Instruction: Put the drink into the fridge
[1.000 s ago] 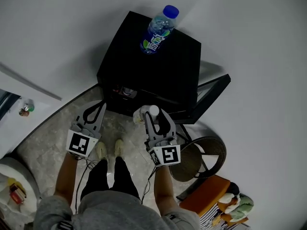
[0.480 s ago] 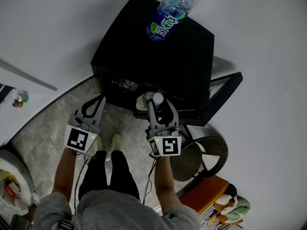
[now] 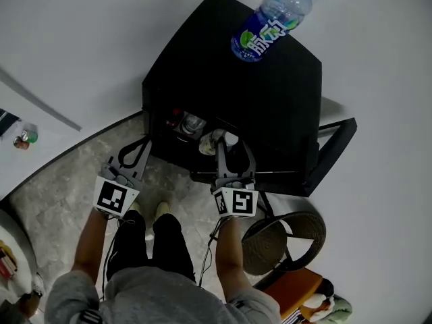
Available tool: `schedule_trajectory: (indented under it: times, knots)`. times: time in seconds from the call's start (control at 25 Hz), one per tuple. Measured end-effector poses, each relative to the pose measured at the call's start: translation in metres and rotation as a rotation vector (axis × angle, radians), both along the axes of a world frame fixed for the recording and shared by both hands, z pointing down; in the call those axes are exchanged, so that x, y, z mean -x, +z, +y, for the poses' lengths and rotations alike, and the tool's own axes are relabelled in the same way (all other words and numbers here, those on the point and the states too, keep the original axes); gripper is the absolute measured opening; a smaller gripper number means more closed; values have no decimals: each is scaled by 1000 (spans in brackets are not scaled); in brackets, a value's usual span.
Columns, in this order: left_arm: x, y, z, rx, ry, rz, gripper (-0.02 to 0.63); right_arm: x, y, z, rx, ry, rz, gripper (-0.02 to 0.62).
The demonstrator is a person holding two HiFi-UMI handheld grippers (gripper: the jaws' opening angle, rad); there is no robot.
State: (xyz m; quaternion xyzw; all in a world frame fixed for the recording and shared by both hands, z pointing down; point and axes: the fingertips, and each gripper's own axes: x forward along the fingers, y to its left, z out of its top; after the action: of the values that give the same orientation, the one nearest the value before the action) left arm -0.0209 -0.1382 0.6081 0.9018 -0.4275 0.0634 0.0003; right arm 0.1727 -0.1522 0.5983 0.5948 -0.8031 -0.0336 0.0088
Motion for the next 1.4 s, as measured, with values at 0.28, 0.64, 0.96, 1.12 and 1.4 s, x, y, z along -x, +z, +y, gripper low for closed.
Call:
schedule_trajectory:
  times: [0.28, 0.64, 0.96, 1.12, 1.4]
  knots:
    - [4, 23, -13, -20, -8, 0, 2, 2, 33, -25, 3, 1, 12, 189]
    - [8, 45, -25, -29, -16, -3, 2, -6, 61, -44, -4, 20, 6, 189]
    - [8, 56, -25, -22, -11, -5, 2, -5, 69, -47, -30, 30, -2, 190]
    - [8, 56, -23, -20, -7, -4, 2, -3, 75, -49, 16, 9, -24, 197]
    - [11, 50, -17, -15, -7, -3, 2, -4, 73, -44, 48, 18, -21, 264]
